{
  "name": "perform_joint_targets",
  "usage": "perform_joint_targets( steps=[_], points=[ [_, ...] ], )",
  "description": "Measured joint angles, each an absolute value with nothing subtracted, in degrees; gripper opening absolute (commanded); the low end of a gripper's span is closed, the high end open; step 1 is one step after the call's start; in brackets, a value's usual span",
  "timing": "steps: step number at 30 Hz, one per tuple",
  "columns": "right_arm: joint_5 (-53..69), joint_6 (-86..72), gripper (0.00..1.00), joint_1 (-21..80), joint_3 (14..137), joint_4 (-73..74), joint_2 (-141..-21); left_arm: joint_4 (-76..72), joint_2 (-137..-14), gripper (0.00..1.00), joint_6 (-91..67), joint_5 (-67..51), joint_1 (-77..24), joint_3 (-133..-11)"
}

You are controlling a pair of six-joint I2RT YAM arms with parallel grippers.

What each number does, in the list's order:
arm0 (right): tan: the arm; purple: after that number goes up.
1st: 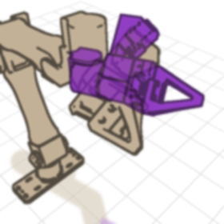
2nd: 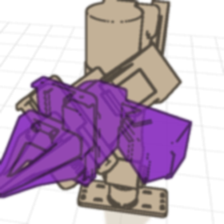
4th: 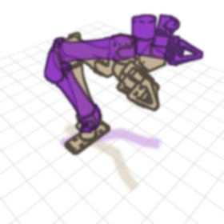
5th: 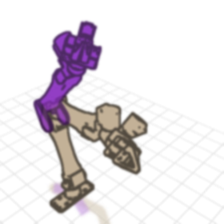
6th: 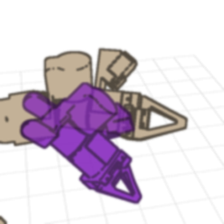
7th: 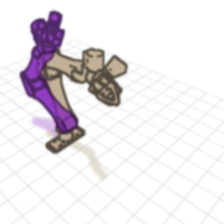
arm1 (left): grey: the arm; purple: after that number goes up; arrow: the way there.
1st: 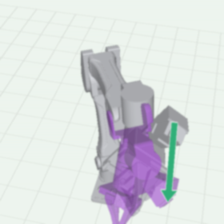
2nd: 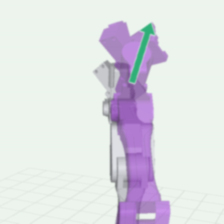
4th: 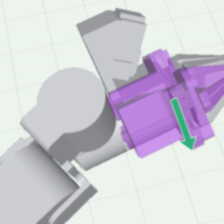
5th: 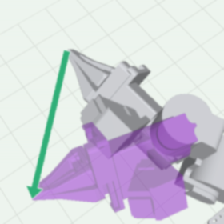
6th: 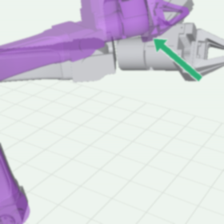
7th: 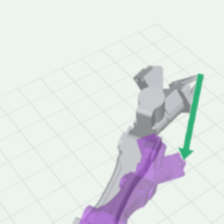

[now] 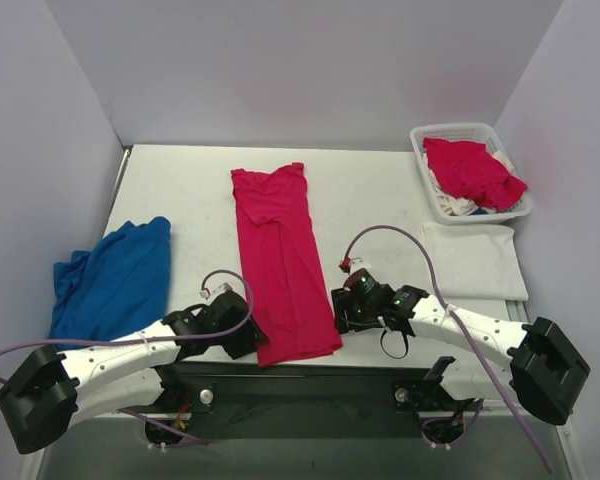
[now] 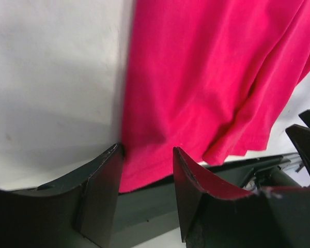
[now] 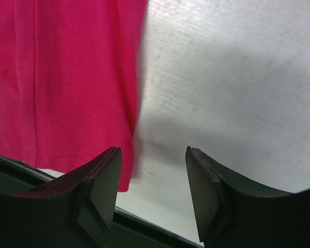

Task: Fold and stack the t-shirts
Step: Rotate the tshirt 90 degrees

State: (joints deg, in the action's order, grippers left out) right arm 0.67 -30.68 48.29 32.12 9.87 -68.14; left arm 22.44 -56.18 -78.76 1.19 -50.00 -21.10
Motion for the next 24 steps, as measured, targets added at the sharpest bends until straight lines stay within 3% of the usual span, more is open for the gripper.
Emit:
perform_joint_targets(
  steps=[12, 16, 24],
  points=[
    [2.87, -33.01, 0.52, 52.95, 27.05, 6.50, -67.29, 24.75, -55.13, 0.41, -92.23, 4.16, -59.70, -20.36],
    [2.83, -33.26, 0.48, 53.41, 26.81, 5.30, -67.55, 28.01, -53.89, 0.33, -95.29, 6.11, -61.56, -20.36],
    [2.81, -33.36, 0.41, 53.41, 26.76, 3.84, -68.45, 28.73, -54.24, 0.30, -97.43, 7.55, -62.22, -20.36]
  ],
)
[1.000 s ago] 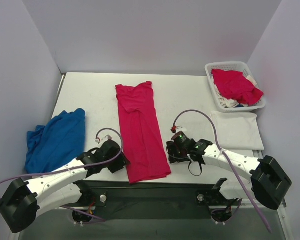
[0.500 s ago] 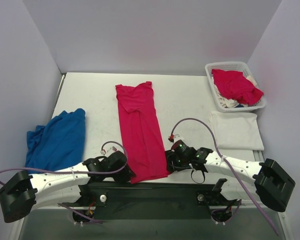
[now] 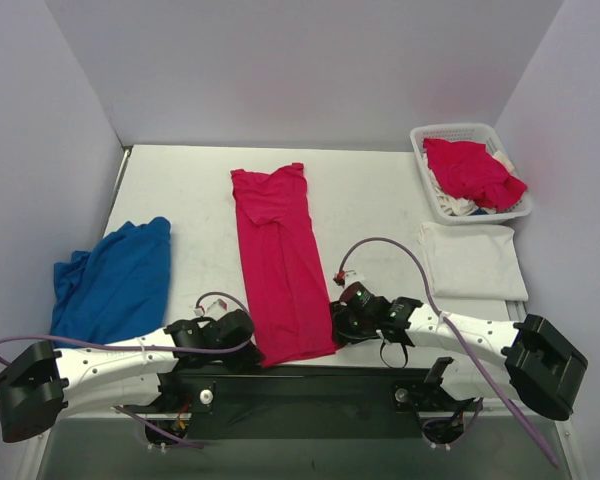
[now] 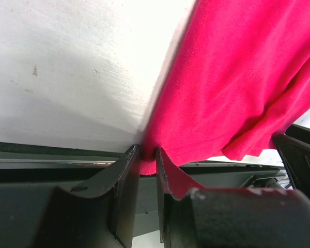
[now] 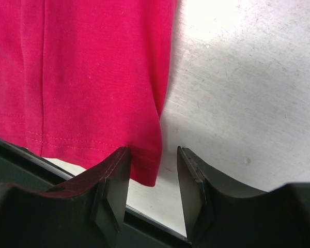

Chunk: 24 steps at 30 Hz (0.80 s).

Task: Fold and stack the t-shirts
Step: Rotate the tshirt 90 degrees, then grab the bottom of the folded rectangular tshirt with both arms

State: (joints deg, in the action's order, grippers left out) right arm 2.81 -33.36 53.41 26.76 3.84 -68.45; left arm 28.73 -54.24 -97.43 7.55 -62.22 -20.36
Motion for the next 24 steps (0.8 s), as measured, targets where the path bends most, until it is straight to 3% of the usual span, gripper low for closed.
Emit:
perform_joint_targets(
  steps=[6, 14, 17, 21, 24],
  points=[
    [2.81, -33.47, 0.41, 53.98, 26.76, 2.42, -69.12, 28.05, -54.39, 0.37, -98.08, 8.25, -62.28, -20.36],
    [2.90, -33.63, 0.38, 55.20, 27.44, 0.08, -71.02, 27.20, -54.65, 0.37, -98.35, 8.88, -62.28, -20.36],
    [2.92, -33.74, 0.32, 55.59, 27.57, -0.51, -71.50, 26.50, -55.24, 0.26, -98.37, 8.97, -62.28, -20.36],
    [3.07, -34.37, 0.12, 55.66, 27.62, -0.86, -72.18, 25.76, -56.55, 0.01, -98.48, 8.86, -62.28, -20.36],
    [3.29, -34.68, 0.00, 55.81, 27.59, -0.97, -72.64, 25.56, -56.73, 0.00, -98.39, 8.82, -62.28, -20.43]
  ],
)
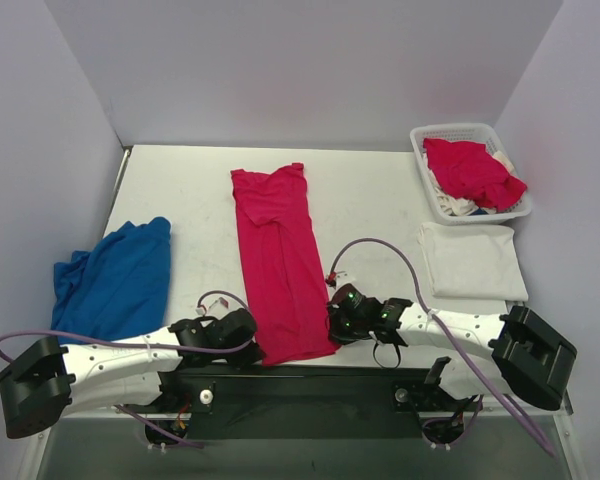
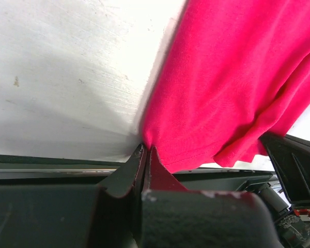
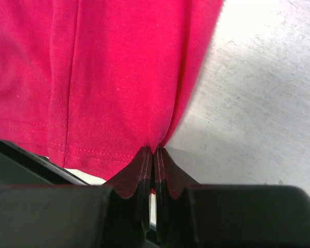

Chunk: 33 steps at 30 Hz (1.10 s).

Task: Fold and stack the t-shirts
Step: Grab the bottom of the folded rectangular tshirt with both arms

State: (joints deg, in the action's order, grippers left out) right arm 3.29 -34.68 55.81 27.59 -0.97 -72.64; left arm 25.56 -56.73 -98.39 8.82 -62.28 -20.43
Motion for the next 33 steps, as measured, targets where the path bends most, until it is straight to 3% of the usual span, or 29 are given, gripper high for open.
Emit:
perform_joint_targets(
  steps=[20, 33],
  points=[
    [3.79, -31.00, 0.00, 62.48, 34.89, 3.60, -77.41, 39.90, -51.44, 0.00, -97.08, 21.08, -63.29, -25.50],
    [-8.12, -28.14, 0.00, 61.73, 42.15, 7.35, -76.05, 42.30, -56.62, 0.00, -90.28, 34.57, -63.29, -37.95]
  ],
)
